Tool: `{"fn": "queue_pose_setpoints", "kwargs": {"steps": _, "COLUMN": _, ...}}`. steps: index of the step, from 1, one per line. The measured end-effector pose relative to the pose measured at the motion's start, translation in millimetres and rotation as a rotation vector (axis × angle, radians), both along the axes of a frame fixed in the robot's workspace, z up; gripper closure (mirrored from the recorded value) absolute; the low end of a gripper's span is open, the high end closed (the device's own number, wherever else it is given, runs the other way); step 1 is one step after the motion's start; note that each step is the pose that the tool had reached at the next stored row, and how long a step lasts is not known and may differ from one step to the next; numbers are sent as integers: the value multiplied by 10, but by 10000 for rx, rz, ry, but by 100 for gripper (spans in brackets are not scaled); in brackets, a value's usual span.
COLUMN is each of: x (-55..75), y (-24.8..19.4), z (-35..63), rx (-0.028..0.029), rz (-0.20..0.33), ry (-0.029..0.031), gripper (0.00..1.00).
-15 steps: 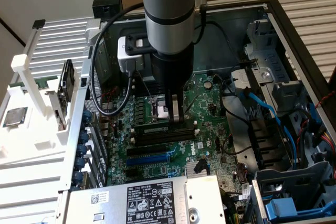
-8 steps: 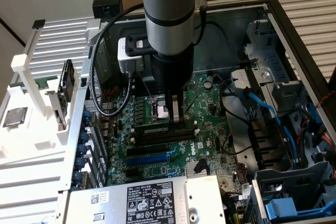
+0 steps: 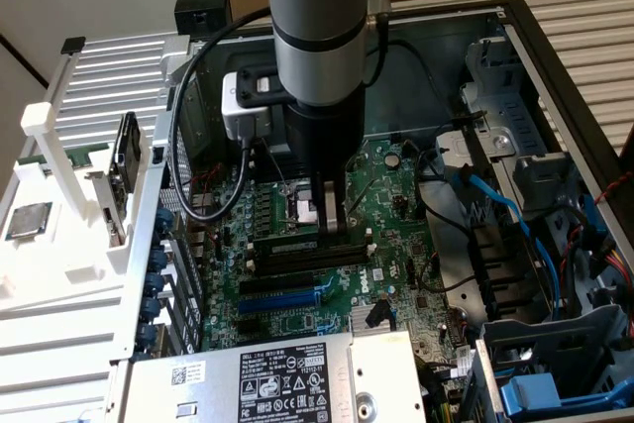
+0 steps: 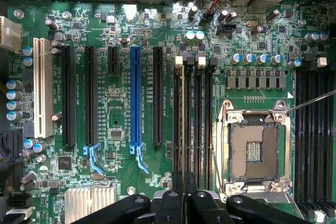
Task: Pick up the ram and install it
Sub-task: 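Insert the ram into the slot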
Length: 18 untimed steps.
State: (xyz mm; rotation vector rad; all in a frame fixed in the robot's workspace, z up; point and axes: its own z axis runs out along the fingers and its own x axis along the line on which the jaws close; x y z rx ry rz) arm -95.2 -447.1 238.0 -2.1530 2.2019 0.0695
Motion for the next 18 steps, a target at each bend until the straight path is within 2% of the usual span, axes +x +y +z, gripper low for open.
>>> {"fn": "queue_pose_setpoints", "kwargs": {"steps": 18, "x": -4, "y": -2, "z": -27, "rx": -3, "rz": -11, "ry": -10, "gripper": 88}}
